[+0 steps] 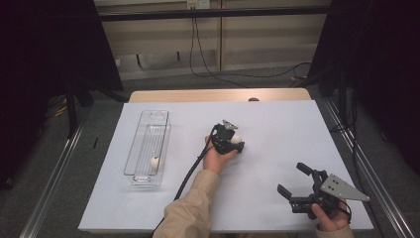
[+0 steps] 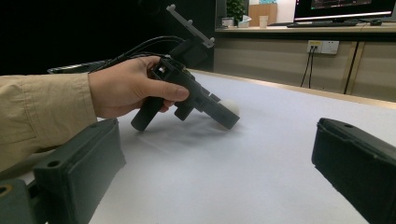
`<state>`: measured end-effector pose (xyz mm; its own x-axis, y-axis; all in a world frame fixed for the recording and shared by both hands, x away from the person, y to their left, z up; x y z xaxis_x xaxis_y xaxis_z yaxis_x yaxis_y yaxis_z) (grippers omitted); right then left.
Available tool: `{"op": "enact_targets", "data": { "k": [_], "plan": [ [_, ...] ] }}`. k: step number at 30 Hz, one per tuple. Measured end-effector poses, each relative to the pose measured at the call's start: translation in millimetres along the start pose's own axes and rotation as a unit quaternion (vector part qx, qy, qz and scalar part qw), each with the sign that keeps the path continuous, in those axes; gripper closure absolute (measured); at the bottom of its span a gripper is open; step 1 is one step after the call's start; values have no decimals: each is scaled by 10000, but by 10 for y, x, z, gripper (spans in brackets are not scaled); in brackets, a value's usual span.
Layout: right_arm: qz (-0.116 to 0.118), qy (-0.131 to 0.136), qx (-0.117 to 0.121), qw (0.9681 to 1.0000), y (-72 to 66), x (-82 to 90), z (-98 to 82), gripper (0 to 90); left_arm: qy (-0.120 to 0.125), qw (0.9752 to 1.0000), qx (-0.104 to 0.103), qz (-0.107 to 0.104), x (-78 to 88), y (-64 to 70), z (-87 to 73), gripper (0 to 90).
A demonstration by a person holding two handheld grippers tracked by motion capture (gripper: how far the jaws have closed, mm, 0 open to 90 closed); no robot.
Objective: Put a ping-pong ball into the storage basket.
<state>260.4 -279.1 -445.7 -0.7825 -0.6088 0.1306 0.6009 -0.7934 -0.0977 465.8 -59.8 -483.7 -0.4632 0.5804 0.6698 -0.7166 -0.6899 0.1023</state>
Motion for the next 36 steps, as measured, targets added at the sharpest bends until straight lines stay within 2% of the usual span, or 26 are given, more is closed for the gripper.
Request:
{"op": "enact_targets", "data": {
  "k": [6,16,29,36],
  "plan": [
    [-3,-2,3,10000,1,-2,-1,11,9,10000,-66,-11,3,-1,2,507],
    [1,1,9,10000,-2,-4,-1,11,-19,9999,-99,16,17,3,0,510],
    [-7,11,14,10000,-3,-4,0,10,-79,9996,-45,-252,83,17,2,510],
    [-11,11,19,10000,-2,-5,0,10,-54,9995,-10,-320,131,-1,-22,510]
  ]
}}
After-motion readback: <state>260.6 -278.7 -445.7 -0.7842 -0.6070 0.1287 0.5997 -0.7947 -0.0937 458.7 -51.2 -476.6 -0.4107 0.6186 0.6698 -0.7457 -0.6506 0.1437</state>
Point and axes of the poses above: each handheld gripper's, and its own axes: x roughly backward along the jaws, z roughly out of its top, y roughly to its right, the point moved 3 cm from there along -x, roughly forward along the jaws, and after that the axes turned 1 degree about -x, right-handed, at the moved point
